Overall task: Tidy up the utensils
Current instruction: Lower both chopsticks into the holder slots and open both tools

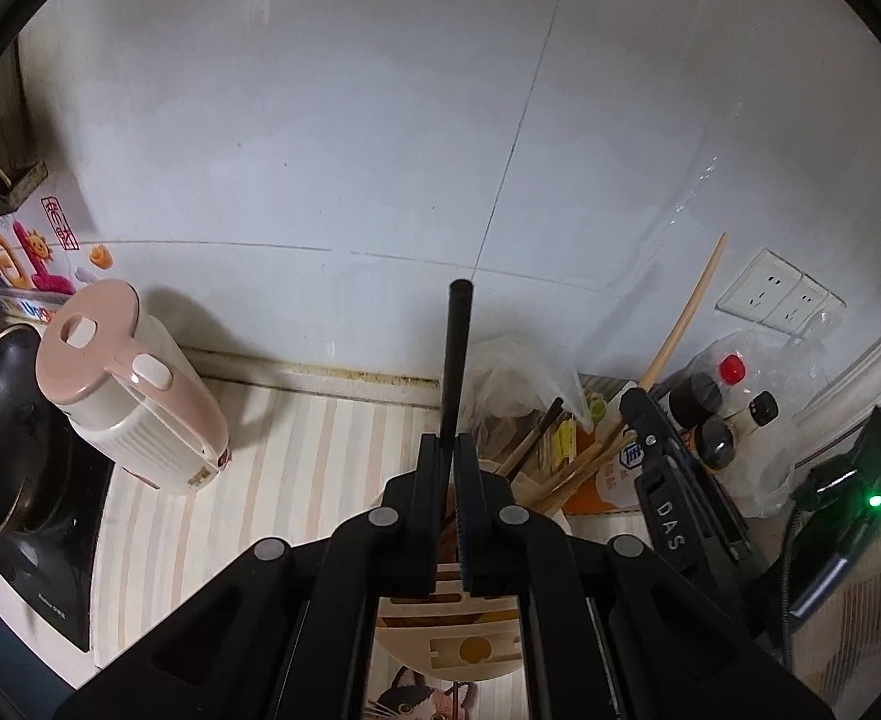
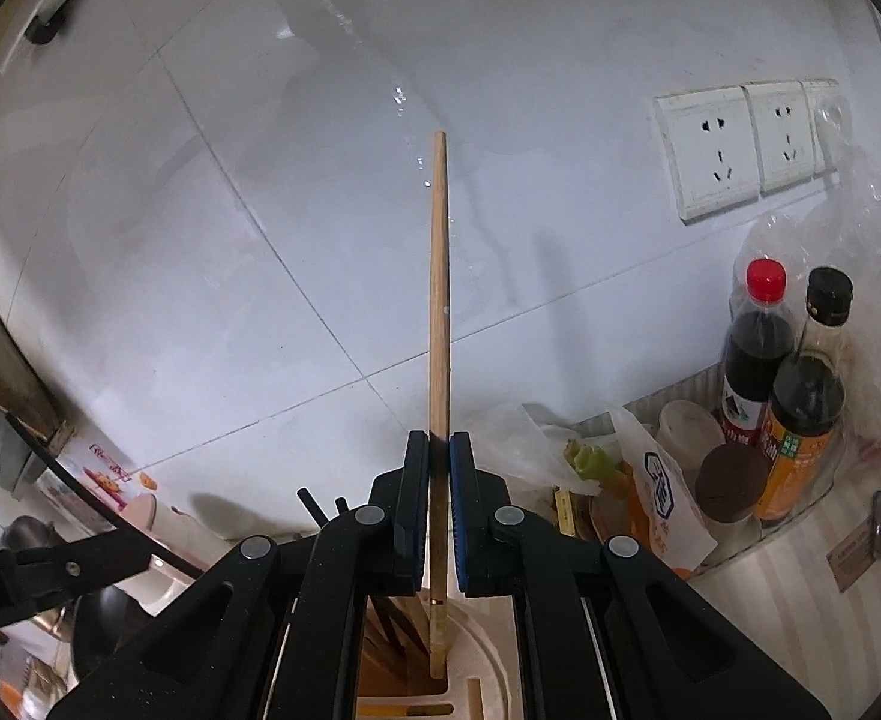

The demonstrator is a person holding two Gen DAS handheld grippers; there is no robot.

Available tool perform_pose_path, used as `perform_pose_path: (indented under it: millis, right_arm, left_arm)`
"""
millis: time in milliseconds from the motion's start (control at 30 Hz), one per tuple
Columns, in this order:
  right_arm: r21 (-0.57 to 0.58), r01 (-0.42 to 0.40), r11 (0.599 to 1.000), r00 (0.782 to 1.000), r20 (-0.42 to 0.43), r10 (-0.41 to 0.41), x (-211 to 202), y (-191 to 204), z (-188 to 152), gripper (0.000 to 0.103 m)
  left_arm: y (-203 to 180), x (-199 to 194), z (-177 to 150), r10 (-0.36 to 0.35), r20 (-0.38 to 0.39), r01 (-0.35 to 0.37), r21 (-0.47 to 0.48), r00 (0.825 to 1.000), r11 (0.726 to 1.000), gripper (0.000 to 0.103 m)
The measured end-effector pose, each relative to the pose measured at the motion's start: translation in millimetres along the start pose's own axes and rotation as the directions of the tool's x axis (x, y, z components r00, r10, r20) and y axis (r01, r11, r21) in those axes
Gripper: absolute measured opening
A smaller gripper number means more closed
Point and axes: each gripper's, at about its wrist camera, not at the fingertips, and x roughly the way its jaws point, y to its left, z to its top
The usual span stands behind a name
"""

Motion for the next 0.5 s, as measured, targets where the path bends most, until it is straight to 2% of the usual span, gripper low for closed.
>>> perform_pose_path:
  millis: [233, 500]
  right_arm:
    - [-0.028, -0.056, 0.998, 0.998, 0.010, 0.057, 0, 5, -1, 0.007]
    - [-0.054, -0.092, 0.994, 0.995, -0.031, 0.091, 7, 6, -11, 0.007]
  left_arm:
    - [3, 8, -1, -0.003, -0.014, 0.003, -0.012, 1.000, 1.000, 0.002]
    - [8, 15, -3, -0.010, -0.035, 0.009, -0.024, 0.999, 1.000, 0.002]
